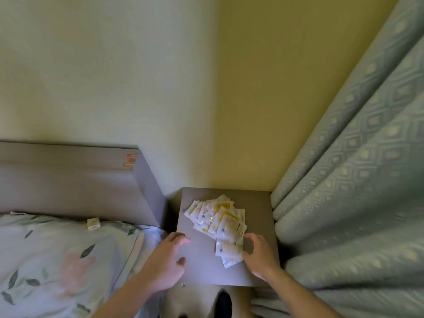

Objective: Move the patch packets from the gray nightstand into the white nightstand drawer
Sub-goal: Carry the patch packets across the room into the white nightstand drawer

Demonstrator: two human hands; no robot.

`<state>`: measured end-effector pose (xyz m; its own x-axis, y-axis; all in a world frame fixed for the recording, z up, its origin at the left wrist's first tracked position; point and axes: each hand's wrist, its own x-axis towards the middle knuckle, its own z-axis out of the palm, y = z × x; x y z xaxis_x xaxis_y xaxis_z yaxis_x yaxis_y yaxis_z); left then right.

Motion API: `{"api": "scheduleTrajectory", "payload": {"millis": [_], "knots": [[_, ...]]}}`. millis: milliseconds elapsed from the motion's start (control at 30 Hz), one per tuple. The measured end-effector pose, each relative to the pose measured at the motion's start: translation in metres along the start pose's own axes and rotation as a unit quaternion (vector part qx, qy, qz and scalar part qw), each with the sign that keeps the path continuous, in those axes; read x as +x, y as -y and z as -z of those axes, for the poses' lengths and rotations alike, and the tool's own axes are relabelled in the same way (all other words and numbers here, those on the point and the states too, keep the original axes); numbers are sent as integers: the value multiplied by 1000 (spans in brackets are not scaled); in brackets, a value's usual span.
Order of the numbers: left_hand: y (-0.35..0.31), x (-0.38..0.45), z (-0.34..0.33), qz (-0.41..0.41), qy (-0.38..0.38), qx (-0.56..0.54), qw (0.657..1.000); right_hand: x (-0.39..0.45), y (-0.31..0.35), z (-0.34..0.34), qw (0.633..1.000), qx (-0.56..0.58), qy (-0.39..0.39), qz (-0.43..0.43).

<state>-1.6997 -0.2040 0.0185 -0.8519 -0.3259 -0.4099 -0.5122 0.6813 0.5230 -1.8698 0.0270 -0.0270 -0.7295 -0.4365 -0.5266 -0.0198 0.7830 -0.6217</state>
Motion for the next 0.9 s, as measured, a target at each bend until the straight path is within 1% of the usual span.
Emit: {"api": "scheduleTrajectory", "payload": {"millis": [167, 367, 433, 500, 700, 800, 900], "knots": [[24, 68, -36, 7, 30, -7, 1000, 76, -20, -25, 1000, -3, -6, -18], [54, 143, -81, 25, 59, -34, 997, 158, -57, -66, 999, -30, -33, -21], [63, 162, -95, 25, 58, -41, 997, 181, -66, -78, 999, -31, -33, -18], [74, 179, -107, 22, 51, -43, 998, 200, -75, -87, 998, -39, -49, -17], [100, 208, -131, 30, 31, -50, 998, 230, -94, -106, 994, -59, -94, 1], [101, 215, -141, 30, 32, -56, 997, 233, -96, -110, 990, -63, -124, -1], [95, 225, -151, 34, 27, -73, 996, 231, -101, -109, 988, -75, -137, 0]]}}
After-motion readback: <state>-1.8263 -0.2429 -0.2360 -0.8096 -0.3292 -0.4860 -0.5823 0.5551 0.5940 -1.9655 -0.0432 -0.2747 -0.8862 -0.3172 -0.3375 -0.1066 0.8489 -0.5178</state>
